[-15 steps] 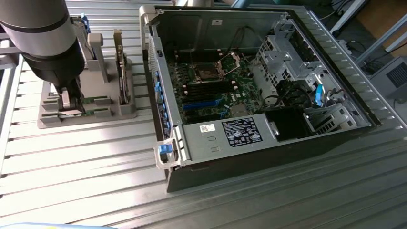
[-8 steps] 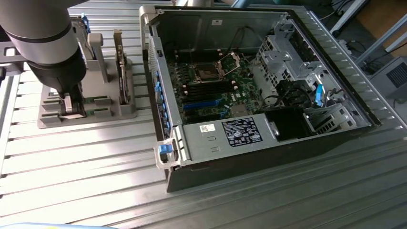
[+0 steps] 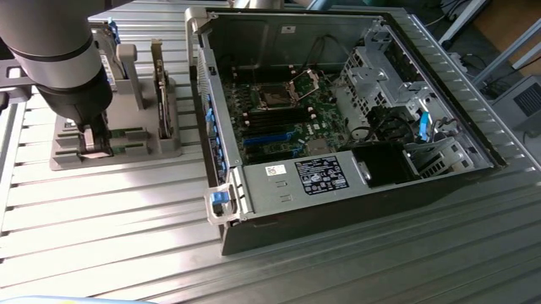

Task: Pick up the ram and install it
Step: 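Pick up the ram and move it above insertion slot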

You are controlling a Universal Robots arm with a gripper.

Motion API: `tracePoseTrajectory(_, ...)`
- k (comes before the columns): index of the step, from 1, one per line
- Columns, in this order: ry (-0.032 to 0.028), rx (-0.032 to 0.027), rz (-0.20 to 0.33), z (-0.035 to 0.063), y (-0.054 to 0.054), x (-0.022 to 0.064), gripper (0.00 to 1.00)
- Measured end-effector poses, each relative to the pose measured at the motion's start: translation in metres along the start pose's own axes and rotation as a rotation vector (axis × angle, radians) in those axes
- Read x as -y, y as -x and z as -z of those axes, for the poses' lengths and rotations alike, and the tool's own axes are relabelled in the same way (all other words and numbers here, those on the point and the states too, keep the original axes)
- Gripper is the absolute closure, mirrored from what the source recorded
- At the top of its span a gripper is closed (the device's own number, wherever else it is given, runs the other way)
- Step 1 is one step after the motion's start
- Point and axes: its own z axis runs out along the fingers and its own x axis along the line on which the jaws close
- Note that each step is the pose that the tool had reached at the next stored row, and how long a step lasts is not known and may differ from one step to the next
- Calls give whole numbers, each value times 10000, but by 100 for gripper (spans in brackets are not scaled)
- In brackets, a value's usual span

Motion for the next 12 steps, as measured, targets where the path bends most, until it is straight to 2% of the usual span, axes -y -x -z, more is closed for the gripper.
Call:
tracePoseTrajectory(7,4,-2,0,-90,24,-15,58)
tracePoseTrajectory(12,1,10,0,-91,25,-15,59)
